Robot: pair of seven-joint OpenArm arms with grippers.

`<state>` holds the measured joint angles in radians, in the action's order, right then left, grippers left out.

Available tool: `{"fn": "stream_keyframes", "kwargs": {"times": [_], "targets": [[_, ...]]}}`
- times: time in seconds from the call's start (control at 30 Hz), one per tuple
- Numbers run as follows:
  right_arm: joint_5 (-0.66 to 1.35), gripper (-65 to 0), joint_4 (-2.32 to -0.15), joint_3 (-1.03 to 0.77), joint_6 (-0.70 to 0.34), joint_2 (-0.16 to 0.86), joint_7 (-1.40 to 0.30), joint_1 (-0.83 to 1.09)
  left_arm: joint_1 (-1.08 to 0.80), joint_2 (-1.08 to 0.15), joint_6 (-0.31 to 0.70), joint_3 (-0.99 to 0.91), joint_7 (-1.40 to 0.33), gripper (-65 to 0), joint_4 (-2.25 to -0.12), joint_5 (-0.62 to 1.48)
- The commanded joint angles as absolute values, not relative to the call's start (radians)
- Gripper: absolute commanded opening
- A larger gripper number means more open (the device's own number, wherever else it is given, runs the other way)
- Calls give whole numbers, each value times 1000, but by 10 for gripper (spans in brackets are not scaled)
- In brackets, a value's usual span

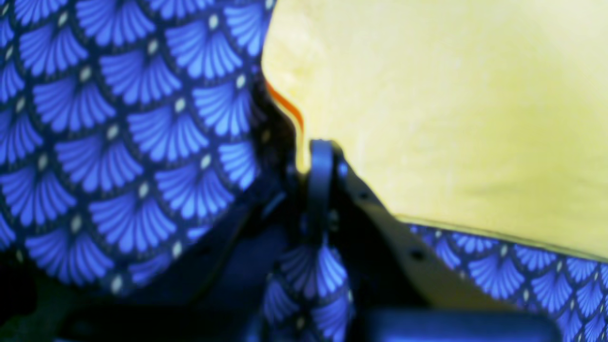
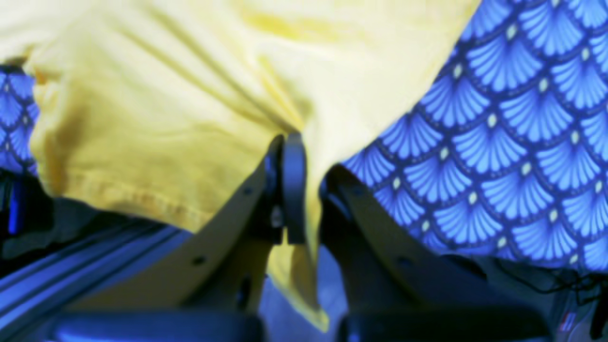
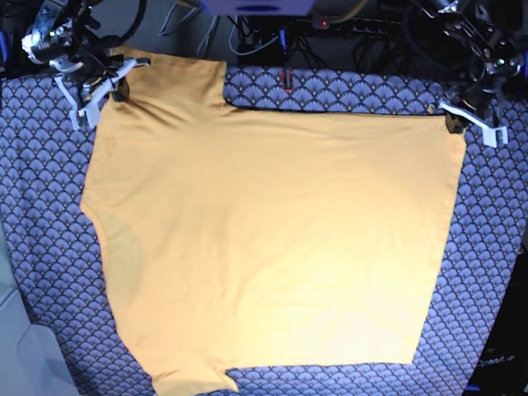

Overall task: Fold the T-shirt properly
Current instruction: 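Lift both held corners and fold the shirt edge over toward the hem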

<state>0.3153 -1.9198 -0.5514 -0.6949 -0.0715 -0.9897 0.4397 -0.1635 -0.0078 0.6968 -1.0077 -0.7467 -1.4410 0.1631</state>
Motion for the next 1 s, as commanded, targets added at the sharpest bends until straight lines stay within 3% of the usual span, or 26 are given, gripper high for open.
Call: {"fn": "stream_keyframes", "kwargs": {"times": [0.0,0.97], "targets": [[317,-650,-1936,-558,-698,-64,-972,456,-193,-10,684,-1012,-817,-650,-1440,101],[317,-650,-1974,-584,-698,-65,-848,539,-297,8,698,-1035,-817,-650,-1503,99]]}}
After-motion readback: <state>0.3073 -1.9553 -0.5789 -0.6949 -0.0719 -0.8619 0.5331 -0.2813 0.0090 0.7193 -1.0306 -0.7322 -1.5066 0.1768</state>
